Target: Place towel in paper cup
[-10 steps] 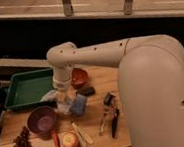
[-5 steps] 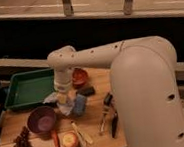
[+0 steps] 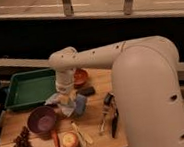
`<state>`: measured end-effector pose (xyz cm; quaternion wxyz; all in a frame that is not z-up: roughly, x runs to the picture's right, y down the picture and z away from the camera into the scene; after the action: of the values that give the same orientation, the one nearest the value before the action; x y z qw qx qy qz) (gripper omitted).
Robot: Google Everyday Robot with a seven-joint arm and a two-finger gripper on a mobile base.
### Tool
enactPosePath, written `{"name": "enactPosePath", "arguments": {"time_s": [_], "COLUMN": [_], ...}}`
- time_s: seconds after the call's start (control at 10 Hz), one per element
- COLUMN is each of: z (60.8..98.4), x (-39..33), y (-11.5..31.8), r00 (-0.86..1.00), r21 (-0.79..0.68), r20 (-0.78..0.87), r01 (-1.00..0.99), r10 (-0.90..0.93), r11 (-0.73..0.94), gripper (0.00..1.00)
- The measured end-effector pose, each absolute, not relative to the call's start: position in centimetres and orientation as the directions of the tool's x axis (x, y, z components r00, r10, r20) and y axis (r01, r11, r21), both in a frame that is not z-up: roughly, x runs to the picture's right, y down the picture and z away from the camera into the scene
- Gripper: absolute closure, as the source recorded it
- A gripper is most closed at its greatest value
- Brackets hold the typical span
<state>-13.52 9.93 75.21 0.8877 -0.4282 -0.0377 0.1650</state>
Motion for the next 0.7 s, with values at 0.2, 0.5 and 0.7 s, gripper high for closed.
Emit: {"name": "enactPosePath", "arguments": {"time_s": [0.2, 0.5, 0.7], "z": [75.2, 74.8, 74.3], "x": [-13.1, -13.4, -13.5], "y": [9.0, 7.9, 7.5], "r00": [0.939, 0.939, 0.94], "r21": [-0.761, -0.751, -0.742], "r20": [-0.079, -0.067, -0.054], "r01": [-0.273, -0.27, -0.263], "r10": [0.334, 0.337, 0.337], "r11": [0.589, 0.602, 0.616], "gripper": [0.37, 0.37, 0.37]}}
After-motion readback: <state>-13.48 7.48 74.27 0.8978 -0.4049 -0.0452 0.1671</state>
